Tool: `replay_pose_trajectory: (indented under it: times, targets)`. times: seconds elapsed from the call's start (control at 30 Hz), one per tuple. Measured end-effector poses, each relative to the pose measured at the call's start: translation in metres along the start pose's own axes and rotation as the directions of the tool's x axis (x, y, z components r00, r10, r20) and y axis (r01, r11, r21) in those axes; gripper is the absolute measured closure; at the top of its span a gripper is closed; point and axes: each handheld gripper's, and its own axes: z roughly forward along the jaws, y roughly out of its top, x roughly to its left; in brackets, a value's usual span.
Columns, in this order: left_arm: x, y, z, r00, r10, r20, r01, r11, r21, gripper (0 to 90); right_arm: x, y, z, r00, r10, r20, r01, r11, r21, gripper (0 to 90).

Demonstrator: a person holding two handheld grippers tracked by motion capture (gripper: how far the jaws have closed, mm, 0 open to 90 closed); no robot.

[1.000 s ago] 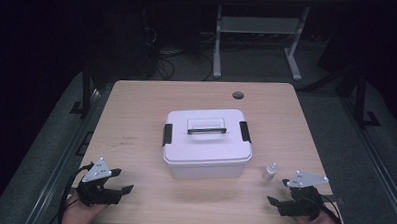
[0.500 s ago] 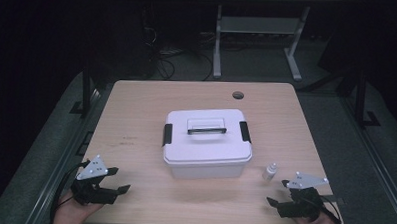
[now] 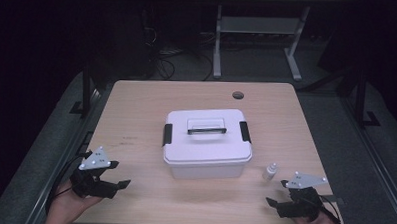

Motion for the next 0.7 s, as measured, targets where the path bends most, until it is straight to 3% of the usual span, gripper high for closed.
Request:
replay_pose_trajectory:
  times: [0.1, 0.7]
  targets:
    - [0.000, 0.006, 0.002, 1.0000, 0.007, 0.004, -0.007, 0.9997, 0.023, 23.6, 0.001, 0.000, 0.001, 1.0000, 0.004, -0.003, -0.004, 1.000, 0.001, 19.9]
    - [-0.002, 0.047, -0.010, 0.9978, 0.062, 0.025, -0.062, 0.9979, 0.017, 24.4, 0.001, 0.001, -0.002, 1.0000, -0.007, 0.001, 0.007, 1.000, -0.005, 19.9]
